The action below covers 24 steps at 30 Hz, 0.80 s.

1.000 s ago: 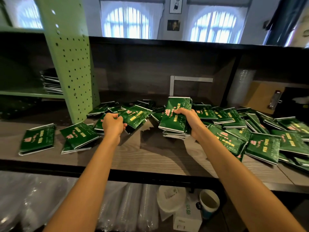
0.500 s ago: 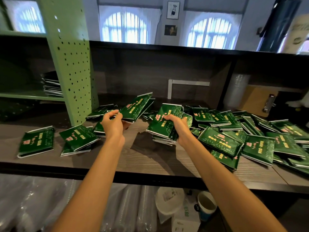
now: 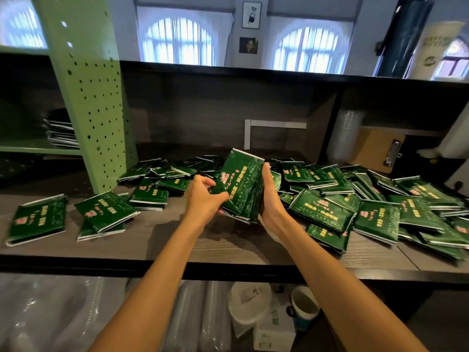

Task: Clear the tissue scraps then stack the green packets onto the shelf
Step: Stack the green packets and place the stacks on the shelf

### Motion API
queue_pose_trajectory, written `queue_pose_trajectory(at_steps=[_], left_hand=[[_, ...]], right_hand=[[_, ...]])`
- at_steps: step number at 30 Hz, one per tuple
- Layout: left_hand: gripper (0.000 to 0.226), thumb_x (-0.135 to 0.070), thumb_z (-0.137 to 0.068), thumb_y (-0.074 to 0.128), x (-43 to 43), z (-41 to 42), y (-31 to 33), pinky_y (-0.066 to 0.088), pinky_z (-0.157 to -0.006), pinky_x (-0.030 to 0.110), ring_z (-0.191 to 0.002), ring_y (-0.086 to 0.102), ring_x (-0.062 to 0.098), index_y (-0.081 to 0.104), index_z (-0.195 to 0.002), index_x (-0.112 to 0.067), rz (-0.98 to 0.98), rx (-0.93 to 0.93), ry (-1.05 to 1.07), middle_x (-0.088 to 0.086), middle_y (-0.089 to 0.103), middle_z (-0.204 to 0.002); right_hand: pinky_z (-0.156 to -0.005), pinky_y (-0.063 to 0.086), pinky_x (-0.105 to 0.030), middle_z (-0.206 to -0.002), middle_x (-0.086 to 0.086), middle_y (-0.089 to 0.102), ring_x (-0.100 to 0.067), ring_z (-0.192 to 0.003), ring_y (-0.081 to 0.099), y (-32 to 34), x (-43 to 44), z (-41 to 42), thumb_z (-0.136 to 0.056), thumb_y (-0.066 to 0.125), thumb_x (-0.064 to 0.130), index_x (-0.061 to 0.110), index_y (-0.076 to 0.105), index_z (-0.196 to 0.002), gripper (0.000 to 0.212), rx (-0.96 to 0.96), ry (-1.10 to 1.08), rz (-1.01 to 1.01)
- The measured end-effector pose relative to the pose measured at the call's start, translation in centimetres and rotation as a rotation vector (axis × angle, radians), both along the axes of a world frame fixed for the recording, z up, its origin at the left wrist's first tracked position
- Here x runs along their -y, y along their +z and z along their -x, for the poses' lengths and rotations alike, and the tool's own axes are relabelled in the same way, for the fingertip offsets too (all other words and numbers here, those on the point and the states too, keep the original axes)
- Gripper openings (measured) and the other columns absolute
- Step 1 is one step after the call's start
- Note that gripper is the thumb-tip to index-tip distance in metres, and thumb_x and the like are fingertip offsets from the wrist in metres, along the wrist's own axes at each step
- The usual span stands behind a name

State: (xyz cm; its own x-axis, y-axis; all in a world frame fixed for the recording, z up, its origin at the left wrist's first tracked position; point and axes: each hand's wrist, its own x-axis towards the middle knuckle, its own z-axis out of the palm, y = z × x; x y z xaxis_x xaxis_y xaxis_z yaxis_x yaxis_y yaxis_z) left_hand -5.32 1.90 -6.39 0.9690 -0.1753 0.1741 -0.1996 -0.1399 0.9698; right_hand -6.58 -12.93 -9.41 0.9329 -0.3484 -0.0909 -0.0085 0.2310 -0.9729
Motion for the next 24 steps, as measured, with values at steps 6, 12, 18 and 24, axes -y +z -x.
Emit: queue_pose_trajectory(at_steps=[6, 12, 18, 24], left_hand=[[0.039, -0.003, -0.076, 0.072, -0.1, 0.3, -1.1, 0.049, -0.058, 0.016, -0.073, 0.051, 0.005, 0.04, -0.098, -0.011, -0.06, 0.044, -0.065, 0.002, 0.051, -0.093], [0.073, -0.045, -0.073, 0.07, -1.4, -0.2, 0.1, 0.041, -0.086, 0.022, -0.121, 0.047, 0.019, 0.038, -0.132, -0.019, 0.083, 0.013, -0.189, 0.008, 0.043, -0.137], [0.137, -0.084, -0.034, 0.068, -0.9, 1.2, -0.4, 0.054, -0.085, 0.03, -0.111, 0.06, 0.016, 0.023, -0.148, -0.022, 0.256, -0.054, -0.514, 0.005, 0.054, -0.133], [0.122, -0.089, -0.051, 0.053, -0.3, 2.3, -0.6, 0.042, -0.101, 0.05, -0.125, 0.05, 0.029, 0.023, -0.148, -0.021, 0.354, -0.059, -0.559, 0.012, 0.048, -0.14]], right_hand=[[-0.115, 0.02, -0.049, -0.158, -0.006, 0.01, -0.026, -0.143, 0.018, 2.0, -0.9, 3.0, -0.067, 0.08, 0.025, 0.027, -0.01, -0.149, 0.122, 0.044, -0.01, 0.122], [-0.105, 0.04, -0.048, -0.134, -0.009, 0.048, -0.026, -0.122, 0.05, 2.3, -1.1, 3.7, -0.051, 0.08, 0.013, 0.024, 0.015, -0.143, 0.114, 0.104, 0.078, 0.267], [-0.075, 0.05, -0.011, -0.12, 0.01, 0.045, -0.007, -0.108, 0.046, 2.4, -0.7, 5.8, -0.076, 0.064, -0.014, 0.027, 0.009, -0.139, 0.094, 0.08, 0.27, 0.356], [-0.103, 0.025, -0.023, -0.136, 0.013, 0.022, -0.004, -0.123, 0.025, 1.9, 0.0, 6.4, -0.071, 0.078, 0.005, 0.022, -0.005, -0.148, 0.114, 0.023, 0.223, 0.474]])
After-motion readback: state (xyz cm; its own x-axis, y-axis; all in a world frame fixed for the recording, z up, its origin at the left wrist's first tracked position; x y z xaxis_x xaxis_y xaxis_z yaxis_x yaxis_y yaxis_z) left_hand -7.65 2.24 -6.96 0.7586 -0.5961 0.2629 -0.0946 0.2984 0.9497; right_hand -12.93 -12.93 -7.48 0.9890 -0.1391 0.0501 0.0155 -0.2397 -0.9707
